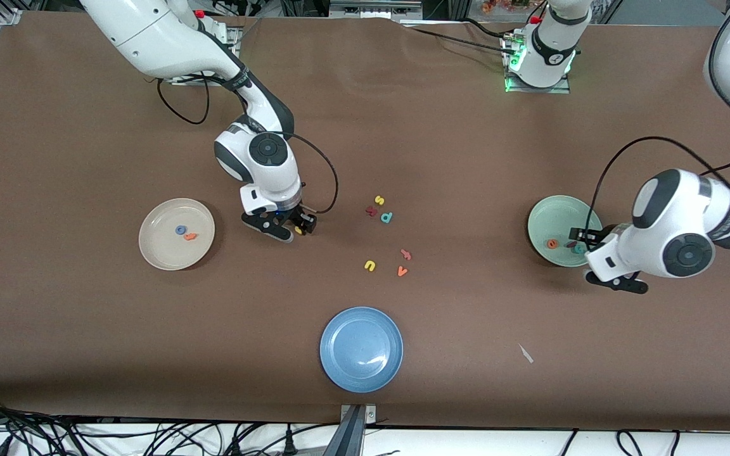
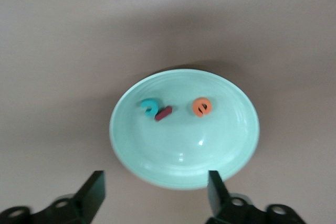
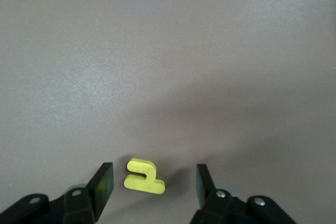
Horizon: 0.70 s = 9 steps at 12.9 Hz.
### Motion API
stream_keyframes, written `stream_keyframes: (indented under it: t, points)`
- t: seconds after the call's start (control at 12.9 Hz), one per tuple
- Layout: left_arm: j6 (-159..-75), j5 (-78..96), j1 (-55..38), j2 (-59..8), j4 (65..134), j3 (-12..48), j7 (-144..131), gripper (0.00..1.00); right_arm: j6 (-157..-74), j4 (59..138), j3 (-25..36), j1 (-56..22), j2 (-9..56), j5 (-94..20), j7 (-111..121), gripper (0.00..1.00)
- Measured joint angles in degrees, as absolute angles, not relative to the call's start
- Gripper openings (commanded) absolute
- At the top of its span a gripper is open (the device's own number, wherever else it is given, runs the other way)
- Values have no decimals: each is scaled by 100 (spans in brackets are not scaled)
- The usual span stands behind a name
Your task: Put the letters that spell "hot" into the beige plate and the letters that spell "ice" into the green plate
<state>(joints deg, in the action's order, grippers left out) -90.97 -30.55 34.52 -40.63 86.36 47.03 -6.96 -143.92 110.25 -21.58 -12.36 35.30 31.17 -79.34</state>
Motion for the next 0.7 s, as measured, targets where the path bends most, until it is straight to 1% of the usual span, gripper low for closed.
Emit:
stream_keyframes:
  t: [0.16,0.47,0.62,0.7]
  points:
    - [-8385,-2940,3344,-3936,7960,4871,-692,99,-14392,11025,-2158,-1238,3562,3118,-7947,72]
    - [-7255,-2874,2691,-3895,6823,4870,-670,99,-14392,11019,-2158,-1256,3634,3136,-8041,71]
    - [-6915,-2874,2247,-3894,6357,4726,-672,99,-14396,11017,-2158,-1279,3659,3162,-8078,69]
    - [-6786,-2871,1962,-3895,6131,4520,-672,99,-14404,11017,-2158,-1291,3668,3165,-8096,65]
